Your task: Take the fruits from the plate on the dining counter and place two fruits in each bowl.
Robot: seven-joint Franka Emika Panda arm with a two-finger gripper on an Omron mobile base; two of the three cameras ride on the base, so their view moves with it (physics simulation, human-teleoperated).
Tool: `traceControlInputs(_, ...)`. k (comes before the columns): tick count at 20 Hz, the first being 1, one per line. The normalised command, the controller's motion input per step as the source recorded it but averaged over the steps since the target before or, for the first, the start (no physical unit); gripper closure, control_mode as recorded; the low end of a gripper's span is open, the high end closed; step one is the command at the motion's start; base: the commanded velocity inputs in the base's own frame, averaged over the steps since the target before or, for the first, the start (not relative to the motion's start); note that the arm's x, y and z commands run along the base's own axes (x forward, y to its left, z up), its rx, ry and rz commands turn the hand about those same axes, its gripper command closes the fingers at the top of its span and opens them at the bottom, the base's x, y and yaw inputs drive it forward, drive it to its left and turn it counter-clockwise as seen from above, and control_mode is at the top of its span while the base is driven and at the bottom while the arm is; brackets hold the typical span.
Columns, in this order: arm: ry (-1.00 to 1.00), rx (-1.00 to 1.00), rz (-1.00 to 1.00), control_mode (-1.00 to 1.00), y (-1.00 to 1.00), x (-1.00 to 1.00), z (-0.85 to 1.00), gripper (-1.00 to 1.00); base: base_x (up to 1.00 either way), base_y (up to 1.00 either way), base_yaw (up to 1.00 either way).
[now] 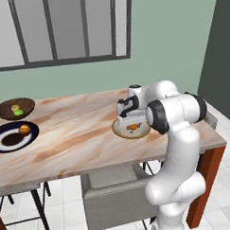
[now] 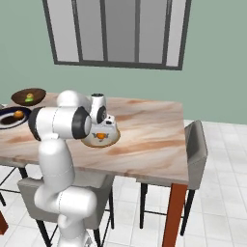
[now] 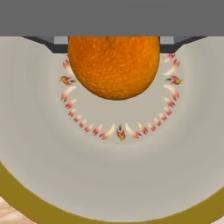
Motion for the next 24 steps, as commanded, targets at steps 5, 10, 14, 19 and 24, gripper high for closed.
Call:
traceControlInputs(5, -0.01, 0.0, 0.0, -1.0, 0.0, -0.21, 0.11, -1.0, 0.0, 0.0, 0.0)
traceControlInputs(10, -0.01, 0.0, 0.0, -1.0, 0.03, -0.24, 0.5, -1.0, 0.0, 0.0, 0.0)
traceControlInputs(14, -0.01, 0.0, 0.0, -1.0, 0.12, -0.45, 0.79, -1.0, 0.0, 0.0, 0.0)
traceControlInputs(19, -0.03, 0.0, 0.0, -1.0, 0.01, -0.98, 0.78, -1.0, 0.0, 0.0, 0.0)
traceControlInputs(24, -0.05, 0.0, 0.0, -1.0, 0.0, -1.0, 0.63, -1.0, 0.0, 0.0, 0.0)
